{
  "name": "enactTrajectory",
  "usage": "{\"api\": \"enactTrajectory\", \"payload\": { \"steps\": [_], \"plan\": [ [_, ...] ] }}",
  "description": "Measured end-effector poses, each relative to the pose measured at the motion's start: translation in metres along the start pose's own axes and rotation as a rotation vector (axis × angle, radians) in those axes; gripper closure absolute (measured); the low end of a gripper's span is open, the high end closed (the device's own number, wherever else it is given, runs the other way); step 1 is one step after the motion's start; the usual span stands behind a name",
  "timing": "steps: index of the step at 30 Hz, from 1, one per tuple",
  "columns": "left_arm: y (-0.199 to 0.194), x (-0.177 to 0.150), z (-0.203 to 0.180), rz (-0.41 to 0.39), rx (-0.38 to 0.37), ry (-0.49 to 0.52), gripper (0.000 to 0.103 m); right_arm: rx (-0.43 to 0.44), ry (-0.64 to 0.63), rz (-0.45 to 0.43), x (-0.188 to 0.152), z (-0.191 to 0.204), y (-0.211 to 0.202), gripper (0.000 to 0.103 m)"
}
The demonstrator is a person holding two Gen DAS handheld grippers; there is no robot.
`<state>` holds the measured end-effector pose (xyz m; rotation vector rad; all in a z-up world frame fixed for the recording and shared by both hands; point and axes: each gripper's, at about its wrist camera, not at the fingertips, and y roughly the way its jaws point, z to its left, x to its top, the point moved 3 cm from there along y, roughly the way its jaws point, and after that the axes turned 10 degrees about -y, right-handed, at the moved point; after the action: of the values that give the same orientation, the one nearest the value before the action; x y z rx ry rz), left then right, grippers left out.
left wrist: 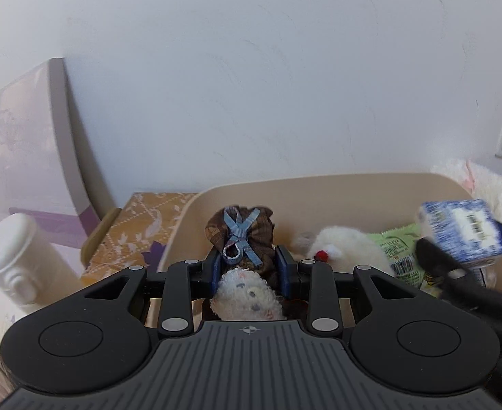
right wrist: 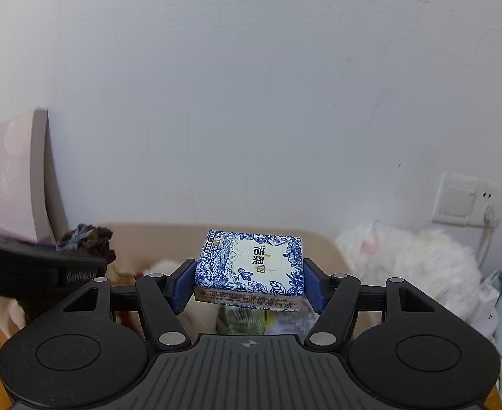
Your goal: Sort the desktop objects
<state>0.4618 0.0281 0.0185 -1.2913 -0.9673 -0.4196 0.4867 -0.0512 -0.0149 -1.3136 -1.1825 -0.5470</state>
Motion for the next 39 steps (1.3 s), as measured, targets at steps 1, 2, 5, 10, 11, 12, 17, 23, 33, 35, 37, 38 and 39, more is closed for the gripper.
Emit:
{"api": "enactTrajectory", "payload": {
  "steps": [1,2,5,10,11,12,17,23,33,35,37,38,39],
  "plan": [
    [0.003,-0.001,-0.003,0.005,-0.005,0.010,0.071,-0.001,-0.009,0.010,-0.002,0.002,0.004,0.041],
    [0.005,-0.002,-0.005,0.008,-0.007,0.018,0.071,-0.001,-0.014,0.018,-0.004,0.002,0.008,0.041],
    [0.009,-0.005,-0.009,0.015,-0.017,0.035,0.070,-0.002,-0.012,0.034,-0.006,0.002,0.014,0.041],
    [0.018,-0.008,-0.004,0.018,-0.042,0.016,0.040,-0.010,-0.001,0.050,-0.011,-0.008,0.013,0.034],
    [0.019,-0.008,-0.001,0.021,-0.044,0.003,0.034,-0.006,0.004,0.049,-0.009,-0.012,0.013,0.032],
    [0.019,-0.008,0.003,0.021,-0.053,-0.012,0.026,-0.003,0.014,0.047,-0.008,-0.014,0.014,0.027],
    [0.015,-0.007,0.016,0.024,-0.084,-0.046,0.020,0.004,0.076,0.014,-0.007,-0.025,0.005,0.002],
    [-0.004,-0.007,0.018,-0.017,-0.099,-0.016,0.019,-0.012,0.068,-0.018,-0.005,-0.020,-0.016,0.000],
    [-0.063,-0.018,0.023,-0.073,-0.120,0.044,0.019,-0.016,0.079,-0.018,-0.015,-0.020,-0.046,0.000],
    [-0.076,-0.021,0.025,-0.076,-0.132,0.047,0.019,-0.014,0.079,-0.017,-0.015,-0.016,-0.060,0.000],
    [-0.091,-0.027,0.026,-0.087,-0.139,0.059,0.019,-0.011,0.074,-0.019,-0.015,-0.012,-0.076,0.000],
    [-0.097,-0.030,0.027,-0.091,-0.142,0.065,0.018,-0.011,0.067,-0.020,-0.016,-0.011,-0.082,0.000],
    [-0.102,-0.034,0.028,-0.093,-0.145,0.067,0.018,-0.013,0.057,-0.020,-0.016,-0.009,-0.089,0.000]
  ]
}}
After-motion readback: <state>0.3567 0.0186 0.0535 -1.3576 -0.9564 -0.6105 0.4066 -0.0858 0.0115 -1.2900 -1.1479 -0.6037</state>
